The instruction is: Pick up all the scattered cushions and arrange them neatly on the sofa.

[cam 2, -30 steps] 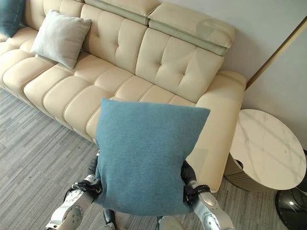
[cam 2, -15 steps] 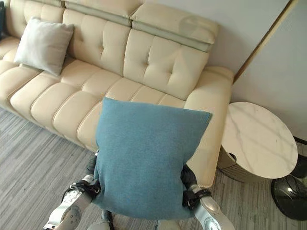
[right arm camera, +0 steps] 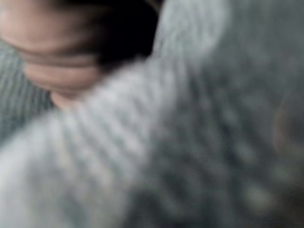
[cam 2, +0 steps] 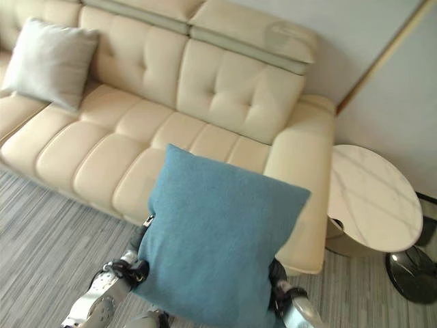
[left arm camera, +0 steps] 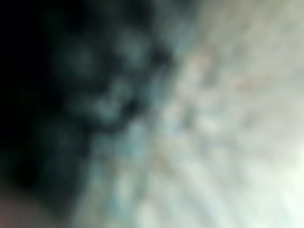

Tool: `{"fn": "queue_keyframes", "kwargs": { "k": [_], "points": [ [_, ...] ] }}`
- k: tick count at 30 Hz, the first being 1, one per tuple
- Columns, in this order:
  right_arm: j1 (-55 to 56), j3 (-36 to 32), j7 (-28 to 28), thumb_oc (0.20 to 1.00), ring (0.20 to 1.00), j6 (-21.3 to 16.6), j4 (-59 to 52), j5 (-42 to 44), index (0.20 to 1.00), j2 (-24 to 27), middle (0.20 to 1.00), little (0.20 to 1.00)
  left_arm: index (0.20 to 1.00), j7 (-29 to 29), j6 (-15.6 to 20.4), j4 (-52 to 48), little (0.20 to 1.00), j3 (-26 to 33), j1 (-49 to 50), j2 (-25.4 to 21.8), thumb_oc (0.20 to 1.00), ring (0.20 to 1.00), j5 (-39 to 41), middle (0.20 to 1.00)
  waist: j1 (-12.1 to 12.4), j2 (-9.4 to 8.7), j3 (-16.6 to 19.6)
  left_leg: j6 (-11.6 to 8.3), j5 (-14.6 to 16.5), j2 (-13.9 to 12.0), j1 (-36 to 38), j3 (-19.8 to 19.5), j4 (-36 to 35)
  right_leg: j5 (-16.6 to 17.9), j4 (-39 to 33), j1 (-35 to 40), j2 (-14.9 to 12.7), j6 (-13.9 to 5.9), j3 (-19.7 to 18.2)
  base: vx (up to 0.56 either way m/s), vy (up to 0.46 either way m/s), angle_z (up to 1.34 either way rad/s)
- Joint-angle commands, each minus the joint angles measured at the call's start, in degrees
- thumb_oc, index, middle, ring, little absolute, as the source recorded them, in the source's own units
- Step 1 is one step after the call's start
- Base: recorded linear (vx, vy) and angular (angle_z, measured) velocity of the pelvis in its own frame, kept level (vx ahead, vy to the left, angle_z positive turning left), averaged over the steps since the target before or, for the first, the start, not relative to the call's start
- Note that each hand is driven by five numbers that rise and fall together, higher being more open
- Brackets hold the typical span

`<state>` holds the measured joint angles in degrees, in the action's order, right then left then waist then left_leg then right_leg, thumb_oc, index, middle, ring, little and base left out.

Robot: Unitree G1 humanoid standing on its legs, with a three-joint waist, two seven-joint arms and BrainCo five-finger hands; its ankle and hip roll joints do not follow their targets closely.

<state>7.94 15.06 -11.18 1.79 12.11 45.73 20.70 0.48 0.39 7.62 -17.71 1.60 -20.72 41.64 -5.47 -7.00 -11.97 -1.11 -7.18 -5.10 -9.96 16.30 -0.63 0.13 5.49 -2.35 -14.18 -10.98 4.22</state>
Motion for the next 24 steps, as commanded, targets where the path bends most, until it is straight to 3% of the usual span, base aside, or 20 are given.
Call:
{"fn": "queue_keyframes", "kwargs": {
  "k": [1,3,4,8,9,11,12,13,16,17,19,20,24],
  "points": [
    [0.1,5.7,-3.9,0.200,0.200,-2.1,-9.3,0.1,0.200,-2.8,0.200,0.200,0.200,6.1,2.8,-8.1,0.200,-4.0,-3.5,3.5,0.200,0.200,0.1,0.200,-1.4,0.04,3.0,0.20,6.5,-1.0,3.3,-0.2,-0.2,-0.8,11.4,-2.2,3.3,0.52,-1.1,0.10,0.186,-0.09],
    [0.5,5.8,-4.1,0.200,0.200,-2.3,-9.2,0.5,0.200,-3.2,0.200,0.200,0.200,6.2,2.8,-8.0,0.200,-4.0,-3.8,3.5,0.200,0.200,-0.1,0.200,-1.9,0.11,2.5,0.60,7.2,-0.6,5.8,0.0,-1.5,-1.2,13.9,-4.9,5.1,1.39,-1.5,0.19,0.146,-0.14],
    [0.2,5.6,-4.0,0.200,0.200,-2.3,-8.9,0.7,0.200,-2.9,0.200,0.200,0.200,6.2,2.8,-7.9,0.200,-3.2,-3.6,3.5,0.200,0.200,0.1,0.200,-2.4,0.26,2.4,0.58,7.8,-0.2,7.4,0.2,-2.4,-2.6,11.2,-6.7,7.2,2.09,-0.4,0.20,0.090,-0.29],
    [-0.2,5.3,-4.0,0.200,0.200,-2.4,-9.4,1.1,0.200,-2.6,0.200,0.200,0.200,6.4,2.5,-8.3,0.200,-2.5,-3.1,3.5,0.200,0.200,0.3,0.200,-3.1,0.28,1.5,0.41,9.0,0.5,9.6,0.6,-2.8,-3.1,7.2,-8.5,8.7,2.53,2.6,0.16,0.027,-0.13],
    [0.0,5.3,-4.3,0.200,0.200,-2.2,-9.9,1.4,0.200,-2.7,0.200,0.200,0.200,6.1,2.5,-8.3,0.200,-2.0,-3.3,3.8,0.200,0.200,0.3,0.200,-3.7,0.03,1.0,0.25,10.2,1.4,11.3,0.7,-2.8,-1.6,3.0,-11.0,9.9,2.38,5.6,0.24,0.019,-0.02],
    [0.4,5.5,-4.6,0.200,0.200,-2.3,-10.1,1.3,0.200,-2.7,0.200,0.200,0.200,5.4,2.7,-8.2,0.200,-1.5,-3.9,3.9,0.200,0.200,-0.8,0.200,-3.4,0.08,0.7,-0.32,12.5,1.8,12.9,0.6,-2.3,-1.4,0.3,-11.8,9.5,1.52,10.9,0.29,-0.019,0.02],
    [0.7,5.4,-4.5,0.200,0.200,-2.3,-10.7,1.4,0.200,-2.4,0.200,0.200,0.200,5.3,3.2,-8.7,0.200,-0.6,-4.3,4.3,0.200,0.200,-0.3,0.200,-2.9,0.03,0.9,-0.74,13.7,1.5,13.5,0.9,-1.3,-1.9,-1.1,-10.2,9.1,2.02,14.9,0.24,-0.075,0.01],
    [1.2,5.3,-4.7,0.200,0.200,-2.7,-10.9,1.7,0.200,-2.3,0.200,0.200,0.200,5.7,2.9,-8.8,0.200,-0.6,-3.9,4.8,0.200,0.200,0.1,0.200,-2.8,-0.21,1.6,-0.74,14.5,1.8,13.9,1.4,-0.7,-2.1,-1.9,-9.0,8.9,2.85,16.1,0.29,-0.108,-0.06],
    [0.9,5.5,-4.9,0.200,0.200,-3.0,-9.8,2.7,0.200,-2.2,0.200,0.200,0.200,6.2,3.4,-9.6,0.200,-0.1,-2.8,5.8,0.200,0.200,0.7,0.200,-2.6,-0.27,3.3,-1.79,17.0,0.7,15.4,2.6,2.9,-1.9,-2.6,-6.8,9.3,4.02,15.9,0.32,-0.148,-0.24],
    [0.8,5.5,-5.5,0.200,0.200,-2.7,-10.4,2.6,0.200,-1.2,0.200,0.200,0.200,7.0,3.1,-10.5,0.200,0.2,-1.6,6.0,0.200,0.200,1.3,0.200,-2.4,-0.16,3.7,-2.77,17.5,-1.1,14.6,2.7,10.3,-2.7,-3.1,-4.8,10.4,5.26,14.8,0.35,-0.195,-0.07],
    [0.1,5.7,-5.0,0.200,0.200,-2.9,-10.2,2.7,0.200,-0.3,0.200,0.200,0.200,6.6,3.4,-10.4,0.200,0.5,-1.4,6.2,0.200,0.200,1.3,0.200,-1.7,-0.10,3.3,-3.51,16.1,-2.5,12.9,1.9,16.9,-3.6,-3.4,-3.2,11.3,6.44,13.6,0.20,-0.131,-0.16],
    [-0.1,5.6,-4.7,0.200,0.200,-2.6,-9.9,2.6,0.200,-0.1,0.200,0.200,0.200,6.3,3.6,-10.3,0.200,0.5,-1.4,6.4,0.200,0.200,1.3,0.200,-1.4,-0.55,3.1,-3.29,13.3,-2.3,11.1,1.2,18.2,-3.3,-3.6,-3.2,11.1,7.34,13.2,0.08,-0.047,-0.32],
    [-0.4,6.0,-4.6,0.200,0.200,-1.7,-8.7,1.5,0.200,0.4,0.200,0.200,0.200,5.9,3.3,-10.2,0.200,0.9,-0.4,6.5,0.200,0.200,1.4,0.200,-0.5,-1.14,3.3,-2.59,14.3,-2.4,6.6,-3.6,13.8,-4.5,-4.3,-1.1,10.6,6.75,10.0,0.14,0.051,-0.59]
  ]
}}
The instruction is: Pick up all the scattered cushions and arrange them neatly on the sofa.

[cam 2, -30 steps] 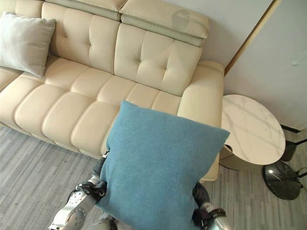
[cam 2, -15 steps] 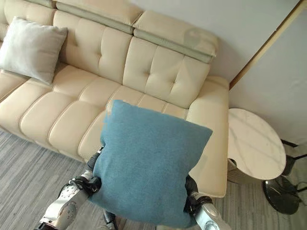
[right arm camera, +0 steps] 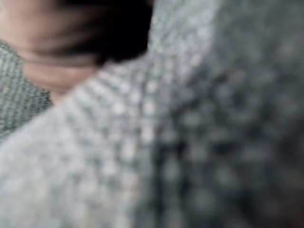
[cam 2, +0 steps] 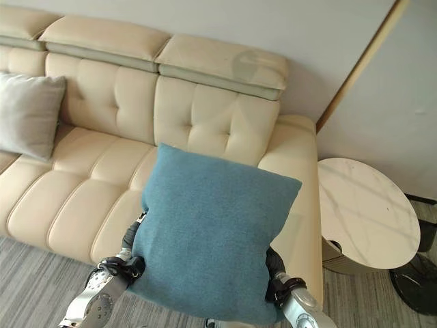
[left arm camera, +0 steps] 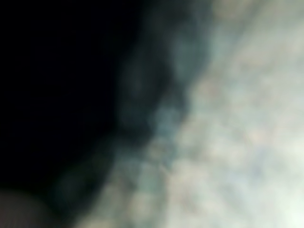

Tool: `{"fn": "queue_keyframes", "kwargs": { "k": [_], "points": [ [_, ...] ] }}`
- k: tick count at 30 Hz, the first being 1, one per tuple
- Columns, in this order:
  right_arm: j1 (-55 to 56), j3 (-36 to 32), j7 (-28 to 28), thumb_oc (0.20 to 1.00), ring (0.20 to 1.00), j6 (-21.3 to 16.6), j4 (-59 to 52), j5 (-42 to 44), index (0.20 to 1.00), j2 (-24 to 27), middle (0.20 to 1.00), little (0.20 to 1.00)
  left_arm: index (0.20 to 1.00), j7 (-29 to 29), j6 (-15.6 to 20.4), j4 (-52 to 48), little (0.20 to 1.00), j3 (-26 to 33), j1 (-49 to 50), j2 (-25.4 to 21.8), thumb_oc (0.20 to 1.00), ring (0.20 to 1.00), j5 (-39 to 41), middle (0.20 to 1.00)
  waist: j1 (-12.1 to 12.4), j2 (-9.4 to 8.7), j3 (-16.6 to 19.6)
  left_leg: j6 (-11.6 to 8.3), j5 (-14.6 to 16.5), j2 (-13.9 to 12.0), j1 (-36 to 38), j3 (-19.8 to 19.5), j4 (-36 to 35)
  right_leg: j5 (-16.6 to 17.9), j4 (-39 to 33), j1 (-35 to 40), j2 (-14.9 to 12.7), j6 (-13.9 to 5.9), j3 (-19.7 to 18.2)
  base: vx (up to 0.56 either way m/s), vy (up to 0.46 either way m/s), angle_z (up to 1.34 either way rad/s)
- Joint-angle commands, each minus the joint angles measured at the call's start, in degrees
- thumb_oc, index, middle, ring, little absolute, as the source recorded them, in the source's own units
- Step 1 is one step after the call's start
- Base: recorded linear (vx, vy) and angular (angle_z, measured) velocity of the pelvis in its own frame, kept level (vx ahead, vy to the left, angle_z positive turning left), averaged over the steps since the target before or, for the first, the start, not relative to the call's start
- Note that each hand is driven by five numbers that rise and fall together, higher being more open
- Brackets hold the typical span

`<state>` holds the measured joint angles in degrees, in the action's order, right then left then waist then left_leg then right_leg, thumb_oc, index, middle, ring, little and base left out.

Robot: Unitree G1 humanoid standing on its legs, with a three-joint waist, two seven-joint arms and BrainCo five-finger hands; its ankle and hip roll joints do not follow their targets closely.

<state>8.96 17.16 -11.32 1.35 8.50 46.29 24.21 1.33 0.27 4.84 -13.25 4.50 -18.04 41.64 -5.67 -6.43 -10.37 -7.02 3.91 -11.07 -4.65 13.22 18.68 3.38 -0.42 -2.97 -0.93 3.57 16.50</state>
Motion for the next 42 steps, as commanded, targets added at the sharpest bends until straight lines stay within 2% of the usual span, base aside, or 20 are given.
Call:
{"fn": "queue_keyframes", "kwargs": {
  "k": [1,5,8,9,10,11,12,16,22,24,25,28,31,33,38,41,42],
  "points": [
    [-1.5,4.0,-4.3,0.200,0.200,-1.4,-4.7,1.1,0.200,-3.3,0.200,0.200,0.200,4.8,3.4,-7.5,0.200,-3.6,-3.1,3.9,0.200,0.200,1.5,0.200,0.2,-1.73,1.5,3.00,1.9,3.4,0.2,-2.5,-7.6,-7.9,1.6,0.1,-2.4,-7.83,-3.4,0.18,0.092,-0.26],
    [-1.6,4.1,-3.7,0.200,0.200,-2.1,-4.0,1.1,0.200,-3.5,0.200,0.200,0.200,3.9,3.8,-7.5,0.200,-3.3,-3.0,3.9,0.200,0.200,1.4,0.200,1.6,-1.23,0.4,1.34,-4.8,1.9,-2.4,-8.9,-15.2,-8.8,1.7,1.5,-1.4,-7.81,-6.8,0.12,0.071,-0.66],
    [-1.9,3.4,-2.9,0.200,0.200,-2.8,-3.6,0.6,0.200,-3.5,0.200,0.200,0.200,2.9,4.4,-7.4,0.200,-3.3,-3.8,3.9,0.200,0.200,0.7,0.200,2.5,-0.54,-0.8,0.83,-6.6,1.7,-4.8,-11.9,-17.6,-9.8,2.2,2.2,-1.4,-8.06,-8.5,0.08,0.101,-0.38],
    [-2.1,3.2,-2.9,0.200,0.200,-3.1,-3.7,0.4,0.200,-3.3,0.200,0.200,0.200,3.1,4.7,-7.4,0.200,-3.2,-3.8,4.1,0.200,0.200,0.7,0.200,2.5,0.59,-0.7,0.68,-6.9,1.4,-4.1,-12.2,-19.4,-10.3,2.5,2.4,-1.0,-8.21,-9.2,0.13,0.235,-0.26],
    [-5.6,9.9,-1.6,0.200,0.200,-5.3,-2.5,-2.4,0.200,-7.2,0.200,0.200,0.200,2.2,5.5,-7.2,0.200,-5.1,-4.5,4.6,0.200,0.200,0.8,0.200,3.0,1.65,-0.9,0.48,-7.1,1.3,-2.9,-12.0,-20.1,-10.5,2.7,2.9,-1.2,-8.14,-9.9,0.11,0.245,-0.55],
    [-10.1,10.1,2.1,0.200,0.200,-4.4,-3.8,-5.6,0.200,-8.5,0.200,0.200,0.200,0.0,6.3,-6.8,0.200,-5.5,-5.0,4.4,0.200,0.200,-0.4,0.200,3.3,2.64,-0.5,0.49,-7.2,1.4,-2.8,-12.0,-20.0,-10.3,2.6,3.0,-1.7,-8.11,-9.8,0.12,0.227,-0.61],
    [-11.9,11.3,3.3,0.200,0.200,-4.6,-3.1,-5.7,0.200,-9.5,0.200,0.200,0.200,-1.0,5.8,-5.5,0.200,-6.5,-5.8,4.5,0.200,0.200,0.1,0.200,3.6,3.14,-0.2,0.64,-7.0,1.8,-2.5,-12.2,-20.0,-10.3,2.3,3.2,-2.2,-8.14,-10.0,0.14,0.194,-0.58],
    [-15.0,12.5,5.2,0.200,0.200,-3.7,-3.2,-8.8,0.200,-10.4,0.200,0.200,0.200,-3.7,5.7,-2.6,0.200,-7.9,-7.4,3.5,0.200,0.200,-1.0,0.200,4.1,4.01,0.0,1.46,-6.4,3.4,-1.4,-10.8,-20.3,-9.9,1.7,3.5,-4.0,-8.79,-10.7,0.12,0.156,0.16],
    [-23.8,13.7,9.4,0.200,0.200,-5.0,-2.8,-10.7,0.200,-11.8,0.200,0.200,0.200,-6.8,7.4,-2.1,0.200,-9.6,-16.0,1.9,0.200,0.200,-2.4,0.200,3.7,4.35,-3.4,3.21,-5.4,5.0,-7.2,-8.9,-17.7,-8.2,3.3,-4.2,-5.6,-9.56,-13.7,-0.11,0.119,-0.12],
    [-32.9,14.5,12.6,0.200,0.200,-6.5,-1.4,-12.7,0.200,-12.4,0.200,0.200,0.200,-8.9,9.5,-0.5,0.200,-10.7,-25.2,0.4,0.200,0.200,-3.4,0.200,3.6,4.56,-5.6,3.94,-4.7,6.3,-13.9,-8.5,-14.4,-6.9,5.5,-11.5,-6.0,-9.74,-15.3,-0.18,0.117,-0.37],
    [-33.0,14.5,12.6,0.200,0.200,-6.5,-1.4,-12.7,0.200,-12.4,0.200,0.200,0.200,-8.9,9.5,-0.4,0.200,-10.7,-25.3,0.4,0.200,0.200,-3.4,0.200,3.6,4.55,-5.5,3.95,-4.7,6.3,-14.2,-8.5,-14.2,-6.9,5.6,-11.7,-6.0,-9.75,-15.3,-0.10,0.060,-0.29],
    [-43.2,14.6,16.4,0.200,0.200,-8.1,1.1,-14.8,0.200,-13.0,0.200,0.200,0.200,-11.3,11.6,3.4,0.200,-12.4,-35.9,-0.2,0.200,0.200,-3.2,0.200,3.7,4.62,-7.1,4.11,-4.5,6.9,-19.5,-8.5,-11.7,-6.6,7.6,-17.2,-6.5,-9.86,-16.0,-0.07,0.037,-0.07],
    [-65.4,12.9,23.2,0.200,0.200,-11.0,9.6,-17.9,0.200,-13.7,0.200,0.200,0.200,-13.6,14.2,12.5,0.200,-15.7,-57.5,-2.3,0.200,0.200,-3.4,0.200,3.9,4.22,-9.6,3.71,-4.6,7.3,-27.0,-9.0,-8.8,-5.9,9.7,-24.6,-6.7,-10.30,-15.9,-0.07,0.008,-0.08],
    [-75.1,12.8,25.3,0.200,0.200,-12.3,14.4,-19.4,0.200,-12.4,0.200,0.200,0.200,-13.9,15.1,15.9,0.200,-17.0,-68.0,-5.0,0.200,0.200,-5.7,0.200,3.9,3.85,-10.9,3.51,-4.3,7.3,-31.5,-9.6,-7.1,-5.7,10.8,-29.0,-6.5,-10.66,-15.9,-0.06,-0.016,-0.05],
    [-83.6,14.2,26.9,0.200,0.200,-13.1,18.5,-21.4,0.200,-10.2,0.200,0.200,0.200,-15.2,15.8,20.2,0.200,-19.0,-76.9,-7.5,0.200,0.200,-8.8,0.200,3.8,3.13,-11.5,3.46,-3.9,7.4,-36.5,-10.5,-5.1,-5.6,11.9,-33.6,-6.4,-10.94,-15.8,-0.01,-0.012,-0.01],
    [-93.5,17.8,32.0,0.200,0.200,-13.9,24.4,-29.0,0.200,-6.9,0.200,0.200,0.200,-20.0,16.2,26.6,0.200,-21.7,-86.1,-9.7,0.200,0.200,-15.9,0.200,3.9,2.74,-11.8,3.27,-4.0,7.7,-40.5,-11.2,-4.9,-5.5,12.4,-37.5,-6.5,-11.22,-15.3,0.01,-0.048,-0.01],
    [-95.5,18.7,34.4,0.200,0.200,-12.8,25.5,-32.5,0.200,-5.9,0.200,0.200,0.200,-22.0,15.9,28.0,0.200,-21.9,-87.6,-10.1,0.200,0.200,-18.4,0.200,4.0,2.64,-11.8,3.22,-4.1,7.9,-41.2,-11.4,-5.0,-5.4,12.5,-38.2,-6.5,-11.26,-15.2,0.02,-0.056,0.05]
  ]
}}
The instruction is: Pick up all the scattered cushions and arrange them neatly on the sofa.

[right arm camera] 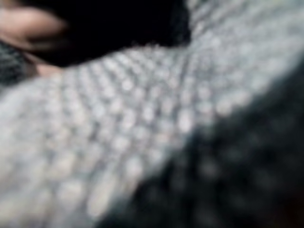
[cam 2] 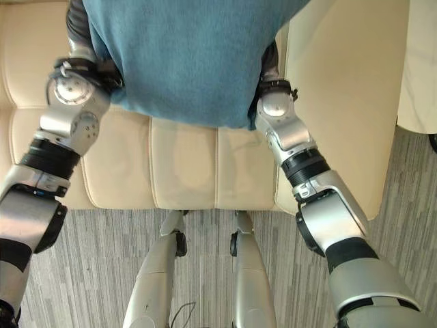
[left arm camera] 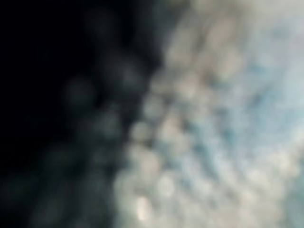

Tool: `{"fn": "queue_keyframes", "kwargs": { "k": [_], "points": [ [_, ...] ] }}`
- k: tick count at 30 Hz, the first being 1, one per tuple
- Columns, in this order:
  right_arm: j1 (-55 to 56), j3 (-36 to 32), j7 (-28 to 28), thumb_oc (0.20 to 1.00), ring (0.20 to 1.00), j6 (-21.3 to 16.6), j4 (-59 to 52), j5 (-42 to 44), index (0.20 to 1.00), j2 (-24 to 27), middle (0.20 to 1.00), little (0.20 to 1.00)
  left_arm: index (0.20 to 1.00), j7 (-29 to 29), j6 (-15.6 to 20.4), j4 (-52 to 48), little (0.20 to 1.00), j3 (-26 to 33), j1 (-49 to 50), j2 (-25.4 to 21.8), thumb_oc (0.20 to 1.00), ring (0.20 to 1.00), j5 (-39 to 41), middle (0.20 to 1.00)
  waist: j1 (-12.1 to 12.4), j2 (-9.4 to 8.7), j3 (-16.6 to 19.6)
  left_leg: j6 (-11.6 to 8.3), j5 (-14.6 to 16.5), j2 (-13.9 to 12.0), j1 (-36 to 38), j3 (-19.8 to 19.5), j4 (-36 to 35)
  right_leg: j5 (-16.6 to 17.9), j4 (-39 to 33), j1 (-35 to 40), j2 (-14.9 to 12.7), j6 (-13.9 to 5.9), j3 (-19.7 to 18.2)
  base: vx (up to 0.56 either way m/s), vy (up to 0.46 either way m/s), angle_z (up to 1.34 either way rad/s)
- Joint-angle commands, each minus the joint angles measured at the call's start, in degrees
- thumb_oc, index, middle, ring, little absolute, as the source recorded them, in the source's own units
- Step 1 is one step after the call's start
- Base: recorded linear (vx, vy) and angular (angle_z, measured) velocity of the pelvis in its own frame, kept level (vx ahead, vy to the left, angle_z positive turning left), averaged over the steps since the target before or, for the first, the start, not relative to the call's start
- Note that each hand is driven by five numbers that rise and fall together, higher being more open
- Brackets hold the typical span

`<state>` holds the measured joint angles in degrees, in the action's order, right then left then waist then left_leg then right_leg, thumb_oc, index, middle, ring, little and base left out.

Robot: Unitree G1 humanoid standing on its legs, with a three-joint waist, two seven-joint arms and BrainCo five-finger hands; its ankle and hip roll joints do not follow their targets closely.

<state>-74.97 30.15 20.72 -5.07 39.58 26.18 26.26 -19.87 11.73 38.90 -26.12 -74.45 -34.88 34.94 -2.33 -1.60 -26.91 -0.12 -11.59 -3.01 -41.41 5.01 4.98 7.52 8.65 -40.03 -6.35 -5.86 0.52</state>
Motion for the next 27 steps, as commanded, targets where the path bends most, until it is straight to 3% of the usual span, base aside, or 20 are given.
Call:
{"fn": "queue_keyframes", "kwargs": {
  "k": [1,2,3,4,5,6,7,9,14,17,18,22,23,24,27],
  "points": [
    [-13.4,6.5,5.1,0.200,0.200,-5.3,-4.8,-17.6,0.200,-6.9,0.200,0.200,0.200,-3.5,3.5,-4.1,0.200,-9.3,-10.2,6.4,0.200,0.200,-15.7,0.200,0.6,-2.35,4.7,-3.76,11.3,0.0,-5.2,-3.4,8.6,-9.5,3.4,-1.8,-1.0,-1.88,0.9,0.02,-0.063,0.11],
    [-14.9,7.2,8.0,0.200,0.200,-4.5,-3.3,-22.0,0.200,-6.0,0.200,0.200,0.200,-7.0,2.5,-1.7,0.200,-9.8,-11.7,6.2,0.200,0.200,-20.8,0.200,0.6,-2.54,4.6,-3.84,11.1,0.0,-6.0,-3.5,8.5,-9.4,3.2,-2.5,-1.1,-1.95,1.2,0.02,-0.055,0.14],
    [-16.3,7.9,11.1,0.555,0.555,-3.6,-1.7,-26.2,0.555,-5.6,0.555,0.555,0.200,-10.3,0.7,0.9,0.200,-10.2,-13.2,6.0,0.200,0.200,-25.7,0.200,0.7,-2.83,4.7,-3.85,11.0,0.1,-6.5,-3.7,8.3,-9.4,3.1,-3.0,-1.1,-2.01,1.3,0.02,-0.067,0.12],
    [-17.8,8.9,14.0,1.000,1.000,-2.7,0.5,-29.4,1.000,-4.7,1.000,1.000,0.200,-13.4,-1.6,4.2,0.200,-11.5,-15.0,6.0,0.200,0.200,-30.8,0.200,0.7,-3.07,4.7,-3.81,10.7,0.2,-7.3,-4.0,8.0,-9.3,2.9,-3.7,-1.0,-2.06,1.5,0.02,-0.072,0.09],
    [-18.8,9.4,16.4,1.000,1.000,-1.7,2.6,-31.8,1.000,-4.0,1.000,1.000,0.504,-15.8,-3.6,7.1,0.504,-13.4,-17.3,5.7,0.504,0.504,-35.6,0.504,0.7,-3.24,4.6,-3.74,10.6,0.3,-8.0,-4.2,7.9,-9.2,2.9,-4.4,-1.0,-2.16,1.6,0.02,-0.060,0.06],
    [-18.9,9.4,16.4,1.000,1.000,-1.7,2.7,-31.8,1.000,-4.0,1.000,1.000,0.944,-15.8,-3.6,7.3,0.944,-13.5,-17.5,5.8,0.944,0.944,-35.7,0.944,0.8,-3.27,4.6,-3.74,10.6,0.3,-8.1,-4.2,7.9,-9.2,3.0,-4.4,-1.0,-2.16,1.6,0.02,-0.054,0.05],
    [-19.9,9.9,19.1,1.000,1.000,1.5,3.2,-36.9,1.000,-1.9,1.000,1.000,1.000,-17.3,-6.7,9.4,1.000,-15.1,-18.9,5.0,1.000,1.000,-41.1,1.000,0.7,-3.57,4.5,-3.58,10.4,0.4,-8.9,-4.6,7.8,-9.3,2.8,-5.1,-0.9,-2.22,1.8,0.03,-0.038,0.10],
    [-20.1,10.0,22.9,1.000,1.000,5.3,3.6,-42.4,1.000,2.0,1.000,1.000,1.000,-18.8,-9.3,11.2,1.000,-15.5,-19.3,3.2,1.000,1.000,-44.5,1.000,0.6,-3.84,4.4,-3.33,10.1,0.6,-10.2,-5.2,7.6,-9.1,2.7,-6.2,-0.8,-2.21,1.9,0.04,-0.042,0.13],
    [-17.2,8.6,25.7,1.000,1.000,8.0,5.4,-43.6,1.000,4.7,1.000,1.000,1.000,-20.0,-10.5,13.1,1.000,-12.4,-16.0,2.1,1.000,1.000,-43.3,1.000,0.5,-4.08,4.4,-3.19,9.6,0.7,-10.7,-5.5,7.1,-8.8,2.4,-6.9,-0.8,-2.23,1.9,0.01,-0.001,0.08],
    [-11.8,4.7,24.3,1.000,1.000,9.2,8.3,-39.5,1.000,4.4,1.000,1.000,1.000,-17.9,-9.5,15.6,1.000,-6.8,-10.7,2.1,1.000,1.000,-36.0,1.000,0.1,-4.06,4.6,-2.86,9.2,1.1,-9.8,-5.1,6.3,-8.4,2.1,-6.4,-0.5,-2.04,1.9,-0.01,0.032,0.05],
    [-10.0,3.3,22.6,1.000,1.000,9.2,9.8,-36.0,1.000,4.5,1.000,1.000,1.000,-14.5,-7.1,16.3,1.000,-3.2,-8.0,3.3,1.000,1.000,-26.3,1.000,0.1,-3.83,4.7,-2.81,9.0,1.3,-9.1,-5.0,6.0,-8.1,1.6,-5.8,-0.5,-2.03,1.7,-0.03,0.034,-0.03],
    [-3.3,-5.1,20.7,1.000,1.000,5.7,11.8,-22.2,1.000,2.1,1.000,1.000,1.000,-8.2,-1.5,16.4,1.000,4.4,-1.9,3.3,1.000,1.000,-8.2,1.000,-0.2,-3.26,4.7,-2.96,8.8,1.4,-6.5,-4.5,5.0,-7.6,1.1,-3.6,-0.5,-2.03,1.6,0.01,0.015,-0.01],
    [-1.7,-8.1,20.5,1.000,1.000,4.1,12.4,-18.0,1.000,0.8,1.000,1.000,1.000,-7.2,-0.7,16.4,1.000,5.9,-0.8,3.2,1.000,1.000,-4.8,1.000,-0.2,-3.06,5.1,-3.29,10.3,1.4,-4.9,-4.7,4.5,-8.9,0.9,-2.3,-0.3,-2.19,1.1,-0.01,0.055,-0.02],
    [-0.2,-11.6,20.3,1.000,1.000,2.0,12.9,-13.0,1.000,-0.2,1.000,1.000,1.000,-6.3,0.0,16.4,1.000,7.7,0.3,3.1,1.000,1.000,-2.0,1.000,-0.2,-2.78,4.6,-2.97,8.8,1.5,-5.1,-4.2,4.6,-7.6,1.0,-2.4,-0.4,-1.88,1.4,-0.01,0.042,-0.04],
    [4.7,-17.7,18.8,1.000,1.000,-1.3,11.7,-6.3,1.000,-1.7,1.000,1.000,1.000,-4.7,1.3,13.3,1.000,11.3,5.1,1.2,1.000,1.000,1.5,1.000,-0.1,-2.04,4.4,-2.99,9.2,1.6,-3.1,-3.8,4.3,-7.7,0.8,-0.7,-0.6,-1.66,1.3,-0.03,0.063,-0.12]
  ]
}}
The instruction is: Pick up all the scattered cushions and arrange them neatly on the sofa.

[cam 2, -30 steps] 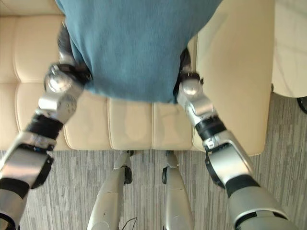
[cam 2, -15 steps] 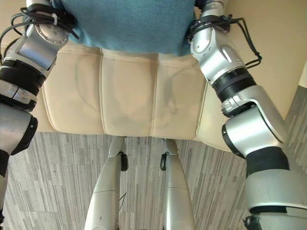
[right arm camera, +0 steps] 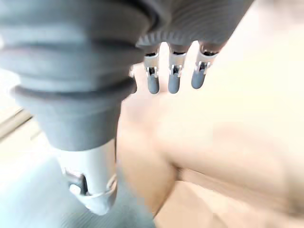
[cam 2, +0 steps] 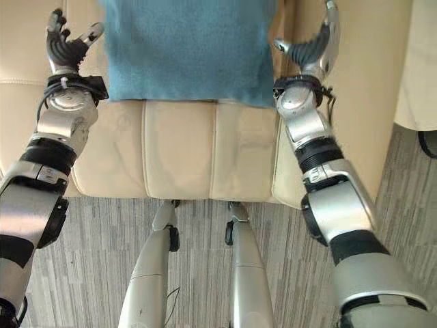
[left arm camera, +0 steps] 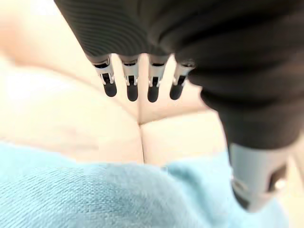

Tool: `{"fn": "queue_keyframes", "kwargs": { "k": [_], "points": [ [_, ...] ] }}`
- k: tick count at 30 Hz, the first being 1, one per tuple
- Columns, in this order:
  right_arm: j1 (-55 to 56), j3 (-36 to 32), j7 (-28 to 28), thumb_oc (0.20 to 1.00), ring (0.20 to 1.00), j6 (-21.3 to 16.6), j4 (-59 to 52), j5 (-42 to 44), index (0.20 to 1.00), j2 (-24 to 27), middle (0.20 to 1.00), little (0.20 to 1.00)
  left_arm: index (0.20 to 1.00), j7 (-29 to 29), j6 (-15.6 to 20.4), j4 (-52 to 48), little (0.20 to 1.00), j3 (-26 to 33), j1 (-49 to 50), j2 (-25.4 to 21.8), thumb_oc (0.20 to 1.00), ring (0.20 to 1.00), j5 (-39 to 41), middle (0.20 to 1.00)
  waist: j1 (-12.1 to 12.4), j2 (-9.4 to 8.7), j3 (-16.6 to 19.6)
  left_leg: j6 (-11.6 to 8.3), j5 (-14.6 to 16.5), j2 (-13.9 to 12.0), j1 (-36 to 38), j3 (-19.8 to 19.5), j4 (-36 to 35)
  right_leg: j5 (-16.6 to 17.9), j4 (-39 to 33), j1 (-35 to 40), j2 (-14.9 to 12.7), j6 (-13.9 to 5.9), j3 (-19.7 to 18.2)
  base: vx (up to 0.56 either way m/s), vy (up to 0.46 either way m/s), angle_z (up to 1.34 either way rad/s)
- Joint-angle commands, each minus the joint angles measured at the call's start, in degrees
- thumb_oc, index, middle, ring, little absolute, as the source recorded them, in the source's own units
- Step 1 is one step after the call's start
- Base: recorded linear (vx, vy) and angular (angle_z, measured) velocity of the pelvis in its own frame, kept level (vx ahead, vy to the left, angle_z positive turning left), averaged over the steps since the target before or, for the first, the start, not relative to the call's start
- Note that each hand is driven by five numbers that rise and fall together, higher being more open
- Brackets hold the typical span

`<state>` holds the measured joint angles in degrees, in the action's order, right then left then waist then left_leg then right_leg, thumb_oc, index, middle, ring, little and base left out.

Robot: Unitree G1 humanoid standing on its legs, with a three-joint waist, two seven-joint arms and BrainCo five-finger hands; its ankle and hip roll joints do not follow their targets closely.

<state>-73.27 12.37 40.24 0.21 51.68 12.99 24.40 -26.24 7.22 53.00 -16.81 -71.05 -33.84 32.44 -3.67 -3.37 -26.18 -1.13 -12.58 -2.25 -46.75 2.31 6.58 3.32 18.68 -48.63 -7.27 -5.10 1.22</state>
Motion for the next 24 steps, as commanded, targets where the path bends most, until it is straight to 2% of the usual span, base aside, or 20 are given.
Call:
{"fn": "queue_keyframes", "kwargs": {
  "k": [1,4,8,10,11,12,14,17,21,22,24],
  "points": [
    [5.1,-1.4,-1.1,1.000,1.000,-7.6,-1.2,8.1,1.000,0.0,1.000,1.000,1.000,2.2,6.4,-2.0,1.000,3.4,3.9,-0.6,1.000,1.000,4.3,1.000,1.3,-0.08,3.8,-2.01,10.2,0.9,2.9,-1.0,2.7,-3.5,-9.3,8.5,0.3,-2.40,0.6,0.00,0.050,-0.11],
    [12.3,-4.7,-2.9,1.000,1.000,-9.4,-4.6,9.9,1.000,0.0,1.000,1.000,1.000,2.6,6.9,-6.0,1.000,7.0,12.0,-1.8,1.000,1.000,3.8,1.000,1.3,0.22,4.5,-2.03,10.5,0.7,5.5,-0.6,2.2,-3.2,-9.9,11.0,0.1,-2.33,0.8,0.01,0.046,-0.06],
    [26.4,-8.6,-8.0,1.000,1.000,-11.1,-10.1,12.3,1.000,-2.2,1.000,1.000,1.000,4.8,5.7,-10.4,1.000,12.4,26.9,-1.0,1.000,1.000,1.7,1.000,1.2,0.32,6.3,-2.02,10.6,0.4,11.5,0.1,0.1,-2.7,-11.3,16.4,-0.3,-2.33,1.3,0.05,0.044,-0.10],
    [30.2,-9.2,-9.5,1.000,1.000,-11.2,-11.3,13.1,1.000,-3.1,1.000,1.000,1.000,5.2,5.3,-12.1,1.000,13.3,31.0,-0.6,1.000,1.000,0.2,1.000,1.1,0.39,6.8,-1.99,10.6,0.3,13.2,0.3,-0.5,-2.6,-11.8,18.0,-0.4,-2.35,1.4,0.07,0.054,0.00],
    [38.0,-8.8,-14.3,1.000,1.000,-10.5,-13.3,14.2,1.000,-4.8,1.000,1.000,1.000,6.7,4.0,-15.2,1.000,14.4,38.7,0.0,1.000,1.000,-3.8,1.000,1.3,0.40,8.0,-1.99,10.5,0.1,17.2,0.6,-2.2,-2.5,-13.0,21.8,-0.6,-2.49,1.8,0.13,0.088,0.01],
    [41.6,-8.0,-16.9,1.000,1.000,-9.8,-13.8,14.4,1.000,-5.7,1.000,1.000,1.000,7.6,3.4,-16.2,1.000,14.8,42.2,1.1,1.000,1.000,-5.2,1.000,1.3,0.41,8.6,-1.98,10.4,0.2,19.2,0.8,-2.9,-2.3,-13.7,23.8,-0.7,-2.62,1.8,0.15,0.076,0.01],
    [47.7,-6.7,-20.7,1.000,1.000,-8.1,-15.3,13.1,1.000,-6.8,1.000,1.000,1.000,9.5,2.4,-17.8,1.000,15.6,48.8,2.5,1.000,1.000,-8.3,1.000,1.4,0.34,10.0,-1.92,10.4,0.1,22.9,1.2,-4.3,-2.0,-15.2,27.4,-1.0,-3.01,2.3,0.13,0.054,-0.02],
    [56.2,-5.4,-27.0,1.000,1.000,-5.3,-16.9,9.9,1.000,-7.0,1.000,1.000,1.000,13.6,0.6,-18.1,1.000,15.9,59.0,7.2,1.000,1.000,-10.4,1.000,1.4,0.22,12.6,-1.74,10.5,-0.2,29.6,1.7,-6.4,-1.5,-17.2,33.7,-1.3,-3.68,2.9,0.12,0.077,-0.05],
    [60.8,-6.4,-29.6,1.000,1.000,-4.7,-17.9,8.7,1.000,-6.9,1.000,1.000,1.000,15.6,-0.5,-16.9,1.000,16.4,63.3,9.4,1.000,1.000,-10.0,1.000,1.0,0.36,14.7,-1.65,10.5,-0.5,33.4,2.1,-7.6,-1.7,-18.2,37.2,-1.2,-3.93,3.2,0.05,0.091,-0.04],
    [64.5,-7.5,-31.0,1.000,1.000,-4.2,-18.7,6.7,1.000,-7.2,1.000,1.000,1.000,16.8,-1.3,-17.2,1.000,17.0,66.8,11.0,1.000,1.000,-11.1,1.000,0.6,0.56,16.6,-1.45,11.0,-0.7,36.5,2.7,-8.4,-2.1,-18.7,39.6,-1.1,-4.02,3.3,0.03,0.095,-0.05],
    [66.1,-7.9,-31.6,1.000,1.000,-4.3,-18.6,6.3,1.000,-7.7,1.000,1.000,1.000,17.2,-2.1,-16.6,1.000,17.0,68.4,12.2,1.000,1.000,-11.9,1.000,0.7,0.59,17.8,-1.30,11.4,-0.7,38.8,2.9,-9.0,-2.3,-19.3,41.3,-1.1,-4.10,3.1,0.02,0.091,-0.10]
  ]
}}
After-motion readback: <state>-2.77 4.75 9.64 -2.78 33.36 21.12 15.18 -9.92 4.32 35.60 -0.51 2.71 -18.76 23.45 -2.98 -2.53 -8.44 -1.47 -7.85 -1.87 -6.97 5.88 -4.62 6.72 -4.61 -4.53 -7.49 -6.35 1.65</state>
